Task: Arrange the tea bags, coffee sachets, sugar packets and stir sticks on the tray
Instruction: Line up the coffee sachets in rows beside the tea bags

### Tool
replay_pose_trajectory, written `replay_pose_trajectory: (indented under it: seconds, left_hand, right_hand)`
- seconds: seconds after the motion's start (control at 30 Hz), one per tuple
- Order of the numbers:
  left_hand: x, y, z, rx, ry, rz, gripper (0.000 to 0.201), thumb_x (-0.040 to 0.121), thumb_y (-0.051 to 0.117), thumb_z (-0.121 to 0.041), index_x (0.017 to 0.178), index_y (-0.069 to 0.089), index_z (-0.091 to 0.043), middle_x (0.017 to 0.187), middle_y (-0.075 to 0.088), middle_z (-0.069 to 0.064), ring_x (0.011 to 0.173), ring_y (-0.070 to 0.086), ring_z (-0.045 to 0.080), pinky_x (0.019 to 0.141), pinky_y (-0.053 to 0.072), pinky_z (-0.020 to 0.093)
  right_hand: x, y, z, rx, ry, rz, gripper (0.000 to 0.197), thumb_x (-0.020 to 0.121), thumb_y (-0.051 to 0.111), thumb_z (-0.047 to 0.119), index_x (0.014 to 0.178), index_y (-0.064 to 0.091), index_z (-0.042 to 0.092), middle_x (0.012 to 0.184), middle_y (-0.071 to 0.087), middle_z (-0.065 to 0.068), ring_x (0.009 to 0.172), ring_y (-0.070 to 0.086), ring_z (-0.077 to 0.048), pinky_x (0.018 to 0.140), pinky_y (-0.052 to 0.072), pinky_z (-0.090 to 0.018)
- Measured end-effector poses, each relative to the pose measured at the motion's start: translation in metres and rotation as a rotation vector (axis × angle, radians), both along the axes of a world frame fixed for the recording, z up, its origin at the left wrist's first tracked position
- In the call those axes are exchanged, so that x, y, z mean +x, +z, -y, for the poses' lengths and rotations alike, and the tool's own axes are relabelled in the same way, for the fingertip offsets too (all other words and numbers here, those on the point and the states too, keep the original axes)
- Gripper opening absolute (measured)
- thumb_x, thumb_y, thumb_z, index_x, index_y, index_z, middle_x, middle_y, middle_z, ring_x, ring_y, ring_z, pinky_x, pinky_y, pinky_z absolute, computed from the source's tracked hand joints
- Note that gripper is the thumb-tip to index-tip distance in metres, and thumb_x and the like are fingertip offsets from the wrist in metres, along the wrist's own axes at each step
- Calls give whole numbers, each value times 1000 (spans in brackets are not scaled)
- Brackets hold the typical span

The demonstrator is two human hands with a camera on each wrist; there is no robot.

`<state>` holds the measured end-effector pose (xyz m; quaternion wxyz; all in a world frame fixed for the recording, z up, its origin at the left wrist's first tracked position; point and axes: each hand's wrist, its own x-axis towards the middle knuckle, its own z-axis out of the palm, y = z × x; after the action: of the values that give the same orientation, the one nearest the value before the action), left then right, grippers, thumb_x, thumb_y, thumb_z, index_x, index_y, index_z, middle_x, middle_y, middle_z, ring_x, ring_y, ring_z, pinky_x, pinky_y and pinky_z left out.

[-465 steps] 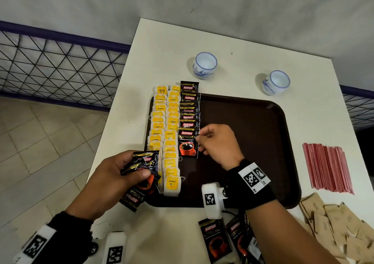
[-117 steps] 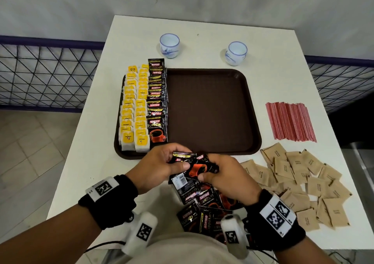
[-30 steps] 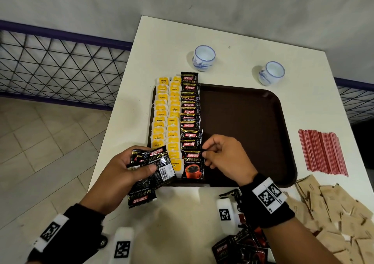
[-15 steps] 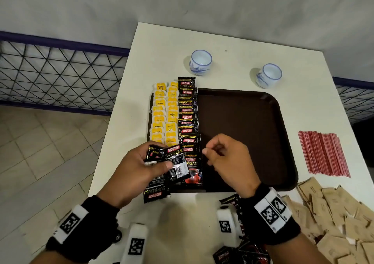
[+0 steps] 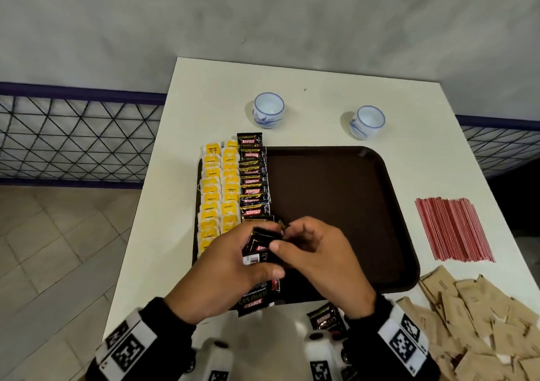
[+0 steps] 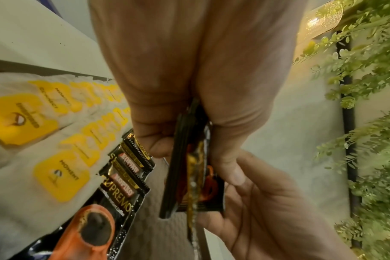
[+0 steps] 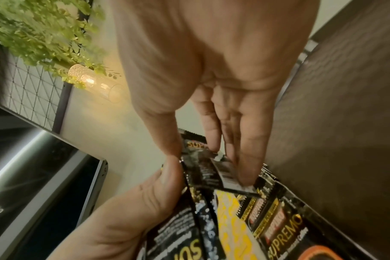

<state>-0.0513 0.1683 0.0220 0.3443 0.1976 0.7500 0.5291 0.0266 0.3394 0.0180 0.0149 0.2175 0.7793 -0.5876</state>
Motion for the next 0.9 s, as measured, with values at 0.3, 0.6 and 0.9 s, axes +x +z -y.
replay_pose_trajectory:
  seconds: [0.3, 0.6, 0.9]
  left_hand:
    - [-18, -4, 1, -18, -22, 50, 45, 80, 84, -12, 115, 70, -36, 114, 72, -24, 110, 65, -6, 87, 46, 5]
    - [-46, -5, 1, -33, -2, 51, 44, 81, 83, -14, 113, 69, -41, 115, 71, -23, 111, 65, -4, 88, 47, 10]
    - [-74, -15, 42, -139, 250, 111, 35, 78, 83, -16, 95, 76, -46, 97, 78, -14, 87, 72, 1, 75, 51, 25]
  right_hand:
    - [-24, -1, -20, -59, -99, -28, 34, 91, 64, 0, 99, 71, 32, 89, 68, -14, 88, 67, -39, 76, 57, -61]
    - [-71, -1, -55, -7, -85, -13, 26, 85, 67, -7, 81, 70, 19, 71, 69, -5, 62, 61, -11, 57, 53, -31]
    - [-166, -5, -126, 115, -126, 66, 19, 84, 66, -6, 79, 67, 12, 80, 67, -13, 64, 64, -19, 52, 55, -25]
